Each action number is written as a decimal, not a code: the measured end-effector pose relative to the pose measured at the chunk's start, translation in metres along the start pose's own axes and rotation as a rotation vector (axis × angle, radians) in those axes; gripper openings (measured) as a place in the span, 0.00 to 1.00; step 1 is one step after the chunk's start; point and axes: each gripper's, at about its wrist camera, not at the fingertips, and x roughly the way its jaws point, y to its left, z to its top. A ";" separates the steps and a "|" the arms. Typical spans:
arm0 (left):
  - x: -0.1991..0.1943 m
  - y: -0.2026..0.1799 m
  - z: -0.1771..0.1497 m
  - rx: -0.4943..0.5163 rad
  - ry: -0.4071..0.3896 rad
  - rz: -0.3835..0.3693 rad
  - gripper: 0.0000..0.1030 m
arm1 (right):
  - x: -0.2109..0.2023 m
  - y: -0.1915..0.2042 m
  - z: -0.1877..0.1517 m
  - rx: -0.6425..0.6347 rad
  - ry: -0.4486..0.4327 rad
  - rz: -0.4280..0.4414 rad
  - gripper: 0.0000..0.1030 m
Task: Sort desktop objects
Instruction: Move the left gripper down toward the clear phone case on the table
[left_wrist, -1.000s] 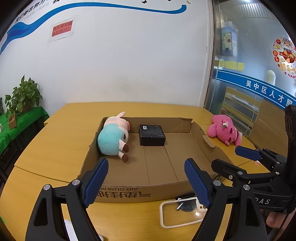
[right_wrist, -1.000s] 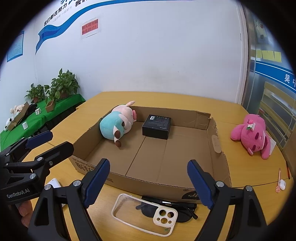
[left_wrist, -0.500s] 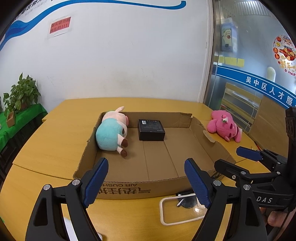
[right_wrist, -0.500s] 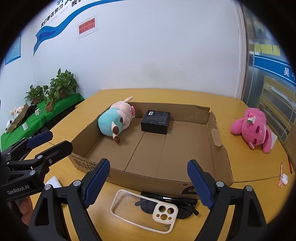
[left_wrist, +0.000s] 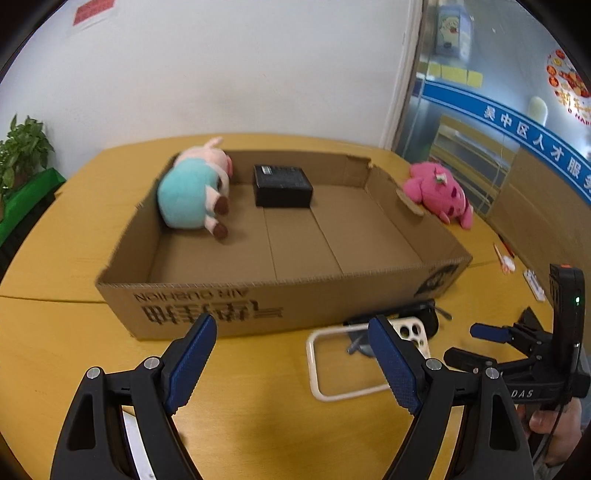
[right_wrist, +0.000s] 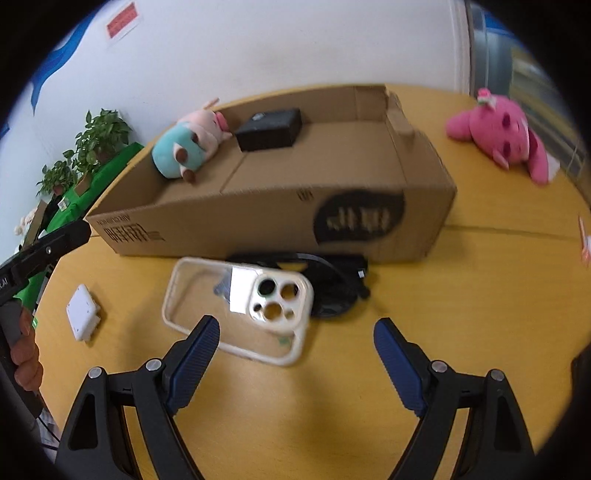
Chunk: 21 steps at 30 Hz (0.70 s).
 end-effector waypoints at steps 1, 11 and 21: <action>0.006 -0.002 -0.003 0.008 0.016 -0.006 0.85 | 0.002 -0.002 -0.003 0.003 0.007 0.003 0.83; 0.056 -0.007 -0.018 -0.011 0.150 -0.105 0.83 | 0.033 0.000 -0.006 0.033 0.057 0.149 0.82; 0.100 -0.002 -0.021 -0.077 0.275 -0.254 0.63 | 0.049 0.017 -0.001 -0.056 0.068 0.252 0.84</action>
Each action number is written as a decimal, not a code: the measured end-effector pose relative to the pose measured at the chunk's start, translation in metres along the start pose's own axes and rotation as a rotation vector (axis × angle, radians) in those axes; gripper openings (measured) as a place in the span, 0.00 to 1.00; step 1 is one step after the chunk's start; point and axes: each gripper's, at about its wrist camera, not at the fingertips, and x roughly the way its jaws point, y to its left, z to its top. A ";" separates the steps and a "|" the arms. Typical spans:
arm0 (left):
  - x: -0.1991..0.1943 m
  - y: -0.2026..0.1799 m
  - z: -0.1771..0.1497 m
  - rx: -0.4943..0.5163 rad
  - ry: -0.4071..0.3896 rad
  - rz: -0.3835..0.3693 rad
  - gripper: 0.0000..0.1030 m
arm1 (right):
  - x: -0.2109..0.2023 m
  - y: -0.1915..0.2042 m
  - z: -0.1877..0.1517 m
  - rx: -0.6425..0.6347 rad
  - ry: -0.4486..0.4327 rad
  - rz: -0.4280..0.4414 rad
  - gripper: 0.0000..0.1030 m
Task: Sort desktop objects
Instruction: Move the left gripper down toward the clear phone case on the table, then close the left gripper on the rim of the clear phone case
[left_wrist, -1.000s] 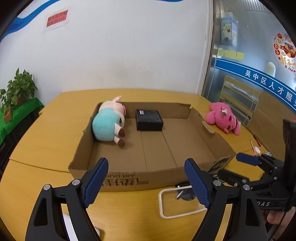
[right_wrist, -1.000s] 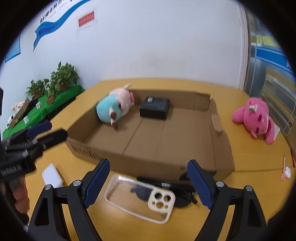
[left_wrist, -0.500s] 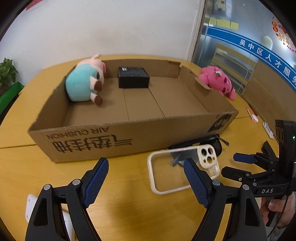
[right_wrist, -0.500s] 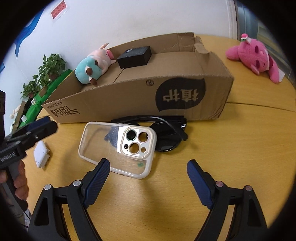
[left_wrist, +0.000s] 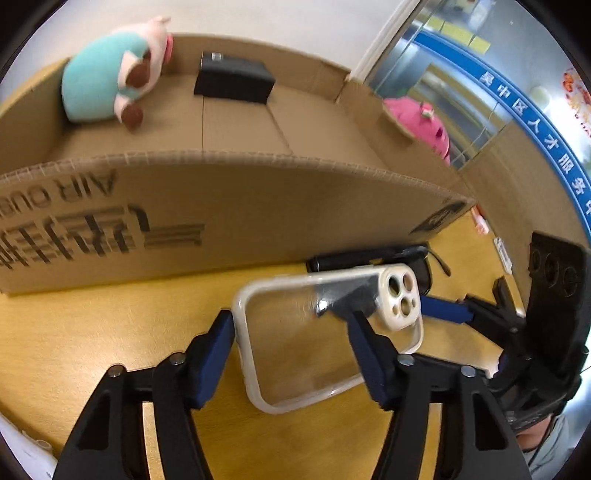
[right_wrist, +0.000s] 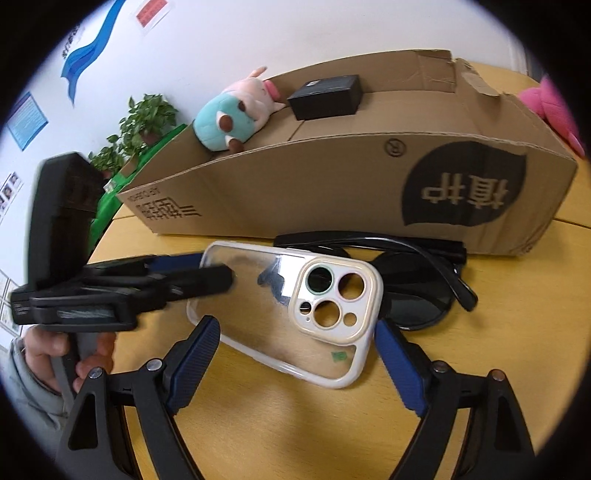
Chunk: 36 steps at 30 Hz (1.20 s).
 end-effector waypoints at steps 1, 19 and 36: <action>0.001 -0.001 -0.001 -0.002 0.010 -0.003 0.63 | -0.001 0.000 -0.001 0.001 -0.004 0.006 0.84; -0.073 -0.014 -0.038 0.081 -0.137 -0.062 0.54 | -0.061 0.033 -0.026 -0.180 -0.186 0.120 0.85; -0.042 -0.008 -0.079 -0.002 0.140 0.001 0.26 | -0.027 0.021 -0.052 -0.109 0.006 -0.134 0.82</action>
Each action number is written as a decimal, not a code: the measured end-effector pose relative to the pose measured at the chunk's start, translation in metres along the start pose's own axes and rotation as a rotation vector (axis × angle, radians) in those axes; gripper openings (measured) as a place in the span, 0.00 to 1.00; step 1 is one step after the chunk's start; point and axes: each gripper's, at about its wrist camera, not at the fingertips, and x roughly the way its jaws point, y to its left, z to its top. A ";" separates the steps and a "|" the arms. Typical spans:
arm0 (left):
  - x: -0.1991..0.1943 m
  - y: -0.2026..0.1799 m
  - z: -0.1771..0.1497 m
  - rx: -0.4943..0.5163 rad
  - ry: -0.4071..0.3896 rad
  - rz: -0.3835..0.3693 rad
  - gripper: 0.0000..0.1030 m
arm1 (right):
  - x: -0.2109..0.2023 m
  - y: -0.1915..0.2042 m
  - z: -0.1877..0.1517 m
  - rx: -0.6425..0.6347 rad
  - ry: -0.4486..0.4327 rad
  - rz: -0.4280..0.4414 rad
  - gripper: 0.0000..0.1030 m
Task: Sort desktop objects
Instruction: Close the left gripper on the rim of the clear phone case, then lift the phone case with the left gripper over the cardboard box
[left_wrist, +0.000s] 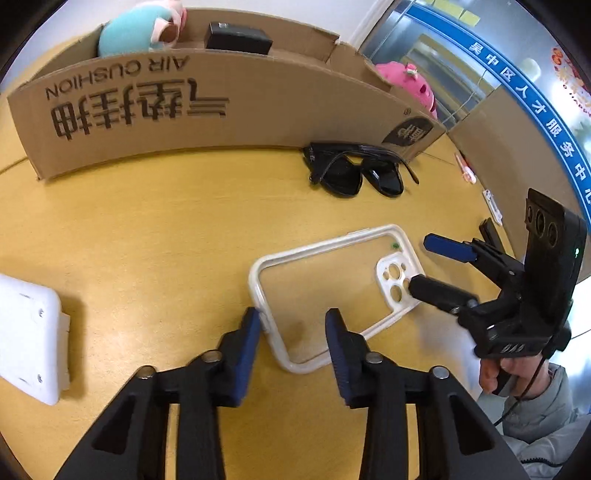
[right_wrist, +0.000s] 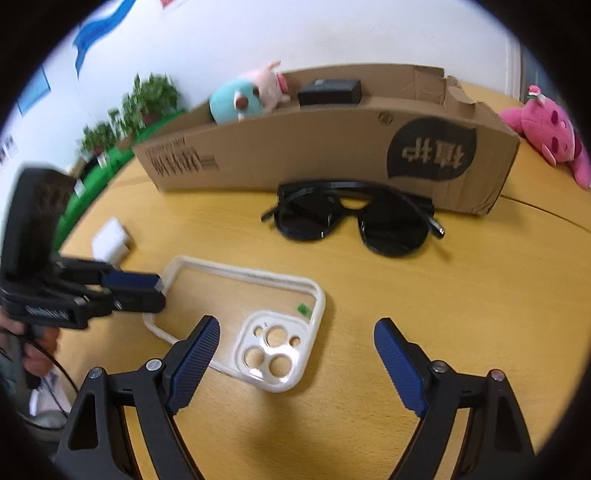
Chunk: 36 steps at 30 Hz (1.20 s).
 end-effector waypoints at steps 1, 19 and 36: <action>0.002 0.000 -0.001 -0.005 0.007 0.005 0.21 | 0.002 0.002 -0.002 -0.012 0.009 -0.011 0.79; -0.026 -0.004 0.010 0.055 -0.088 0.103 0.04 | -0.013 0.005 -0.006 -0.004 -0.074 -0.099 0.10; -0.127 -0.028 0.110 0.215 -0.391 0.099 0.04 | -0.097 0.011 0.105 -0.074 -0.395 -0.127 0.10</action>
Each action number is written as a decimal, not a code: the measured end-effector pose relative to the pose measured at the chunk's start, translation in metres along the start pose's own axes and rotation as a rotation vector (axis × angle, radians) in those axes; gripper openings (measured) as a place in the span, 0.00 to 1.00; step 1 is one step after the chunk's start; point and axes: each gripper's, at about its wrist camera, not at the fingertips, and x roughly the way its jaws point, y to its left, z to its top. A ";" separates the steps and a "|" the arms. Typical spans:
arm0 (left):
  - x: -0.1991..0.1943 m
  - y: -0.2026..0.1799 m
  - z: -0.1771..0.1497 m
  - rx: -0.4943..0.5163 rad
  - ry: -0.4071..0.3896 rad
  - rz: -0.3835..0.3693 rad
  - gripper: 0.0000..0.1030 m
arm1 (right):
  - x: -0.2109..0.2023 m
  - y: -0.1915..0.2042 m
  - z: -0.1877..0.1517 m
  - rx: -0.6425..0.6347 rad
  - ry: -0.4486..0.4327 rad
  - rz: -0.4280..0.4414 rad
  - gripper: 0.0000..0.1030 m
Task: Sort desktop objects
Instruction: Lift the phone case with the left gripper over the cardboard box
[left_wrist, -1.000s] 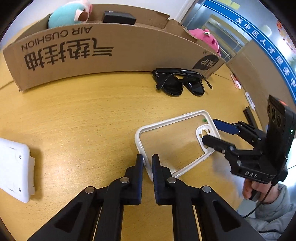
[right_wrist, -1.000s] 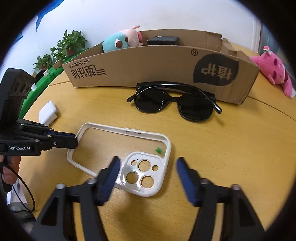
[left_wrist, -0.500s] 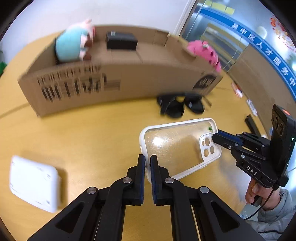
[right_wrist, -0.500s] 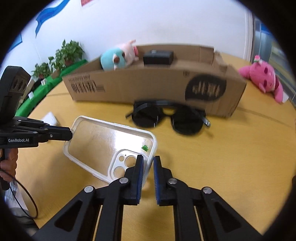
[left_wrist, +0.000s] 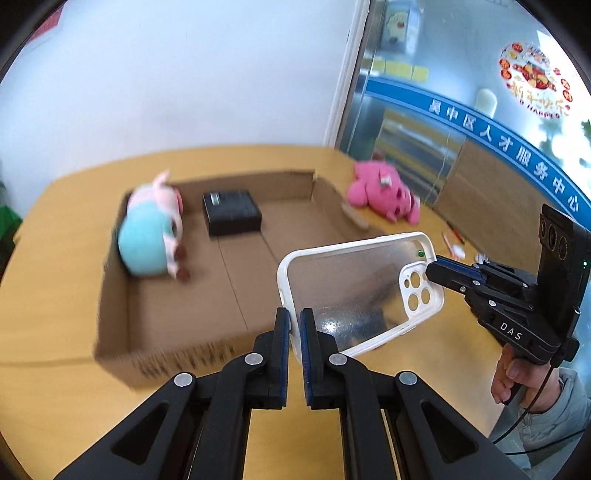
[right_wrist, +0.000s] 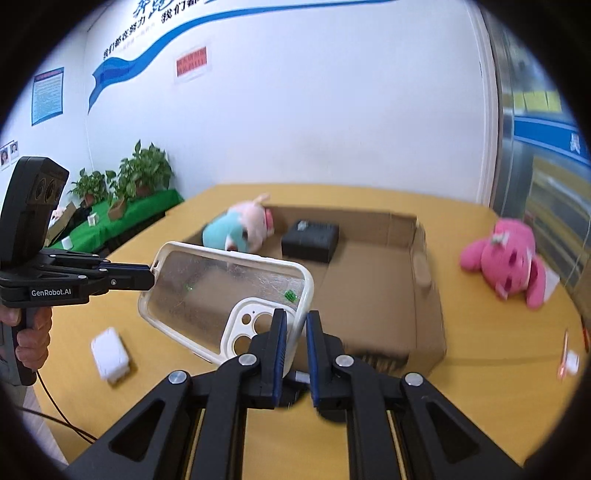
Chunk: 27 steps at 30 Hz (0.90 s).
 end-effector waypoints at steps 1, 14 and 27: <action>-0.001 0.004 0.006 0.005 -0.014 0.006 0.04 | 0.002 0.000 0.007 -0.005 -0.009 0.000 0.10; 0.021 0.092 0.026 -0.051 0.043 0.185 0.04 | 0.112 0.027 0.048 0.050 0.070 0.161 0.10; 0.099 0.142 0.001 -0.058 0.304 0.342 0.04 | 0.224 0.044 0.025 0.103 0.344 0.218 0.11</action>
